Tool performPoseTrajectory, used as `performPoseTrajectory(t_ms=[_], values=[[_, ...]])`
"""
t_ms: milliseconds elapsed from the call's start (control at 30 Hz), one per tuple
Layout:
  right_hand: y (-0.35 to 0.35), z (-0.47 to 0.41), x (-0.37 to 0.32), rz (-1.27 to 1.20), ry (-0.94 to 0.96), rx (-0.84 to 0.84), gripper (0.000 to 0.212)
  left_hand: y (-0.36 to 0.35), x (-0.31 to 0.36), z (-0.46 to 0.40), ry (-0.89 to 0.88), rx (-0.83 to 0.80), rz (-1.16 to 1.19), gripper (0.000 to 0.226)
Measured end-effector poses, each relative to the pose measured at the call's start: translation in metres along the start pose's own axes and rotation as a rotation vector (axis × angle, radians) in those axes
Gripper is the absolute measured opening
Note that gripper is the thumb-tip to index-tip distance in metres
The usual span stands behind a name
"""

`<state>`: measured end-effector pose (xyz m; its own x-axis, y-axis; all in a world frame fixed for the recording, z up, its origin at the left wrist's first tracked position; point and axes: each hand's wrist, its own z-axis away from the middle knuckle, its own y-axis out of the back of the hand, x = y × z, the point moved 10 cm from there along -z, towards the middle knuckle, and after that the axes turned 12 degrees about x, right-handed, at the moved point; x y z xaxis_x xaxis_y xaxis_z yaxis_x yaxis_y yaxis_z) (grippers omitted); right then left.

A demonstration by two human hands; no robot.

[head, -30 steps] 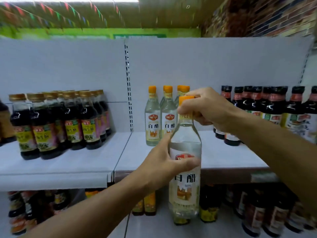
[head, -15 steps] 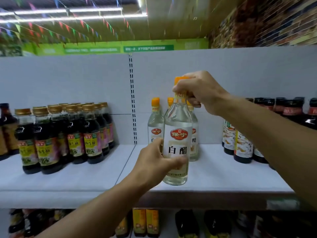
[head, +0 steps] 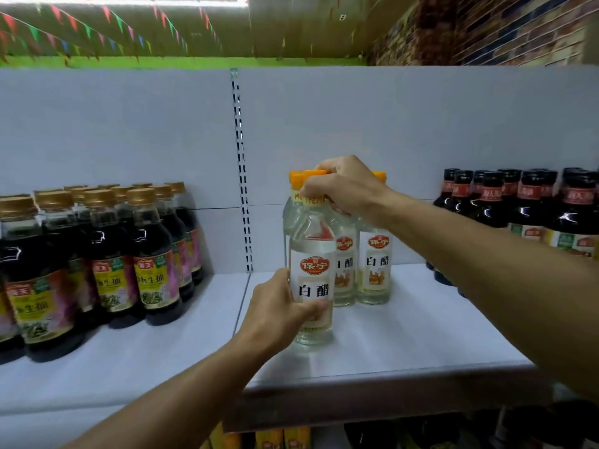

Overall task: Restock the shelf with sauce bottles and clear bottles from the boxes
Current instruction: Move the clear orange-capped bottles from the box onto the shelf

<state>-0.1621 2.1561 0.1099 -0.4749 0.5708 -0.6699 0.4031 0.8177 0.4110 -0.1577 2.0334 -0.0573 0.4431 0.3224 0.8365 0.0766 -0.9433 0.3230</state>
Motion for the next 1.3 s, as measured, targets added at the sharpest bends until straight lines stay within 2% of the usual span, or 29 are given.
performPoseTrajectory(t_ms=[400, 567, 967, 1133, 1300], values=[[-0.021, -0.020, 0.019, 0.037, 0.028, 0.008, 0.019, -0.015, -0.023, -0.019, 0.048, -0.091, 0.009, 0.033], [-0.022, -0.024, 0.027, 0.063, 0.030, 0.022, 0.020, -0.020, -0.025, -0.024, 0.072, -0.099, -0.008, 0.041], [-0.022, -0.027, 0.034, 0.102, 0.052, 0.039, 0.021, -0.018, -0.019, -0.025, 0.085, -0.051, -0.119, 0.042], [-0.019, -0.020, 0.034, 0.101, 0.056, 0.058, 0.032, -0.018, -0.016, -0.022, 0.092, -0.050, -0.124, 0.042], [-0.016, -0.008, 0.036, 0.085, 0.037, 0.053, 0.021, -0.017, -0.015, -0.020, 0.093, -0.044, -0.140, 0.043]])
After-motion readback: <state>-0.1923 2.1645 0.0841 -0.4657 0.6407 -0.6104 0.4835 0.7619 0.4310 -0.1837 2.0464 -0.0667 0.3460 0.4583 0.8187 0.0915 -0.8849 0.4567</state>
